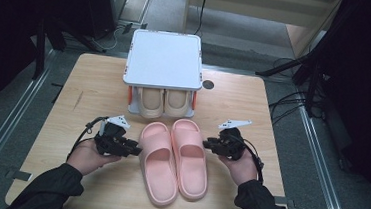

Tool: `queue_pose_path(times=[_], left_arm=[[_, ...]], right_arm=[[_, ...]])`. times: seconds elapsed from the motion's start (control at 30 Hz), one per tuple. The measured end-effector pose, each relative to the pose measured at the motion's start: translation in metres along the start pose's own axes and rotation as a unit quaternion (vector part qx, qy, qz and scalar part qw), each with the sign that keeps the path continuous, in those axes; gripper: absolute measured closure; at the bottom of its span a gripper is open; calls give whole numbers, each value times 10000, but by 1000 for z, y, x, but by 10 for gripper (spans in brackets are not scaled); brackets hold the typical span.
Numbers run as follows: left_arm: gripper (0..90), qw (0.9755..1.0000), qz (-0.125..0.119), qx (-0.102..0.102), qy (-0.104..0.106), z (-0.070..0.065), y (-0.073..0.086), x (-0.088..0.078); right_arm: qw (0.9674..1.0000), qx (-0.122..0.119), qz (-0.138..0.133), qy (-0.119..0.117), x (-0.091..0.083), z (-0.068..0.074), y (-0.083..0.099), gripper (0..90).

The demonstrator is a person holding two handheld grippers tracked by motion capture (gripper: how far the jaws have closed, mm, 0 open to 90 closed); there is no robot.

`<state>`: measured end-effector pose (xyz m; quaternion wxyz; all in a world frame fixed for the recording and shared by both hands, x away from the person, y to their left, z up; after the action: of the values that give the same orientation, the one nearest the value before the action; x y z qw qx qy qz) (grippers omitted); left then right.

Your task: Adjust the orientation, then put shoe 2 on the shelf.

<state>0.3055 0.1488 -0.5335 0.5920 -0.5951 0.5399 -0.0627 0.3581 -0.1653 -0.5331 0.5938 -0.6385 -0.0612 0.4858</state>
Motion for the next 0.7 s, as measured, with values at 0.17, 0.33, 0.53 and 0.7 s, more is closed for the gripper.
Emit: queue_pose_path(times=[0.17, 0.33, 0.53, 0.7], left_arm=[[554, 9999, -107, -8, -50, 2, -5, -5], [518, 9998, -152, -64, -129, 5, -7, -8], [510, 9993, -298, -173, -133, 8, -11, -13], [501, 9984, -465, -297, -151, 13, -16, -16]], right_arm=[[9990, 104, -421, -123, -10, 2, -11, 658], [9972, -79, -740, 66, -18, 11, -18, 613], [9955, -113, -935, -72, -25, 27, -23, 559], [9945, -203, -996, -261, -33, 45, -23, 522]])
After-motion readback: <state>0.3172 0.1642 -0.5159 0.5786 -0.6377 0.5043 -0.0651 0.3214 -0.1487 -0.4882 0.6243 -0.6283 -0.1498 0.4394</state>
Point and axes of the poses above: each handheld gripper's, and its own axes: x roughly forward along the jaws, y roughly out of its underside, z roughly to its left, the point moved 5 cm from there along x, roughly forward along the jaws, and after that the axes turned 15 degrees about -z, right-handed, at the moved point
